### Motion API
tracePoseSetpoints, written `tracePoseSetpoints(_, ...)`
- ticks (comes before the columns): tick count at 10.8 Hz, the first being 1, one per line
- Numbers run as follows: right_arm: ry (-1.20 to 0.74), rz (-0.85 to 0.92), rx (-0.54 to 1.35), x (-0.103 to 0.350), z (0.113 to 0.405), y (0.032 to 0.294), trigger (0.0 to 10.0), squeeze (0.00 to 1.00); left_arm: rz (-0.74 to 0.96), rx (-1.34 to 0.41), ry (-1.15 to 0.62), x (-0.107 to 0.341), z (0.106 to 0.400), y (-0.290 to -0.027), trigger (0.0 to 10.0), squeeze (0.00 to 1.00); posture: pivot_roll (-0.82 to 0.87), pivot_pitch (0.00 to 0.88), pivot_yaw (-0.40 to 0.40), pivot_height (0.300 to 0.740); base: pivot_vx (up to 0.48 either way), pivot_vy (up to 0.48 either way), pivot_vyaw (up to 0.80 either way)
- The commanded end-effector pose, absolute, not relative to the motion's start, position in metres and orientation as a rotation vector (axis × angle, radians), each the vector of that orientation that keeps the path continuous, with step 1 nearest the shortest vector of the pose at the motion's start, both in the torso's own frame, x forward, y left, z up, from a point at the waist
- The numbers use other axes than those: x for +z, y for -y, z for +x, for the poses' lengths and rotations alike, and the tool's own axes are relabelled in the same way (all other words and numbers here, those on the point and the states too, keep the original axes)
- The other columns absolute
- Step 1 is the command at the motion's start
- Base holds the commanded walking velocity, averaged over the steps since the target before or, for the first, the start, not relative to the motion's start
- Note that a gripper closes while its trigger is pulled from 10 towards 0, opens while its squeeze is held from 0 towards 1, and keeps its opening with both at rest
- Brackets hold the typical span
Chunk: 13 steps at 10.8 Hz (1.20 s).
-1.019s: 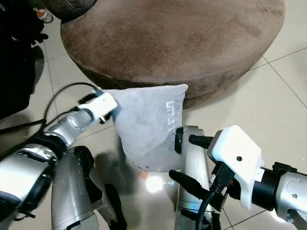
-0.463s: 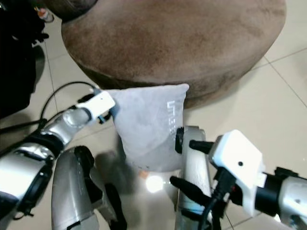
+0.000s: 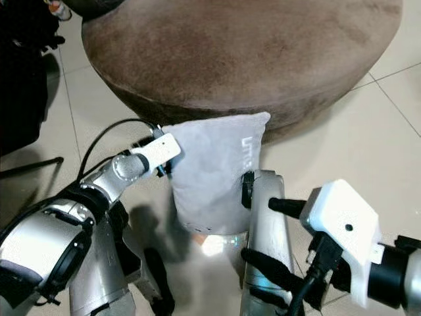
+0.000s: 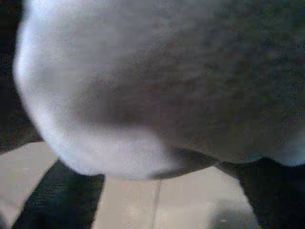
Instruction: Move the pillow to the sofa from floor
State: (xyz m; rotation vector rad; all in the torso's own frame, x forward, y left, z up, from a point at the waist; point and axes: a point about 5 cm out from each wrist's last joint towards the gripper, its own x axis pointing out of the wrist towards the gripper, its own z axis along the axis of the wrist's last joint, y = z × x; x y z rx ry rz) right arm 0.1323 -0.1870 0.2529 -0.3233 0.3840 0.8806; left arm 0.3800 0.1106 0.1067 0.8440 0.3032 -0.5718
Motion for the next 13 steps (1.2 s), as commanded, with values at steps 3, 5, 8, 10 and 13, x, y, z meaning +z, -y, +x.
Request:
tracePoseSetpoints(3,-0.397,-0.309,0.896,0.255,0.125,0.183,10.0,0.0,0.795,-0.609,-0.391,0.085,0.368,-0.112,0.0,0.0,-0.58,0.419,0.166,0.412,0.0,0.0,0.0)
tracePoseSetpoints(5,-0.402,-0.307,0.883,0.253,0.125,0.184,10.0,0.0,0.796,-0.589,-0.392,0.087,0.37,-0.117,0.0,0.0,-0.57,0.417,0.159,0.412,0.0,0.0,0.0)
tracePoseSetpoints(8,-0.4,-0.307,0.871,0.251,0.126,0.183,10.0,0.0,0.779,-0.564,-0.387,0.092,0.373,-0.119,0.0,0.0,-0.56,0.407,0.163,0.412,0.0,0.0,0.0)
tracePoseSetpoints(10,-0.391,-0.304,0.859,0.248,0.127,0.183,10.0,0.0,0.716,-0.542,-0.396,0.093,0.374,-0.119,0.0,0.0,-0.55,0.396,0.167,0.412,0.0,0.0,0.0)
tracePoseSetpoints(13,-0.389,-0.304,0.842,0.242,0.128,0.183,10.0,0.0,0.504,-0.499,-0.371,0.105,0.38,-0.113,0.0,0.0,-0.54,0.38,0.168,0.412,0.0,0.0,0.0)
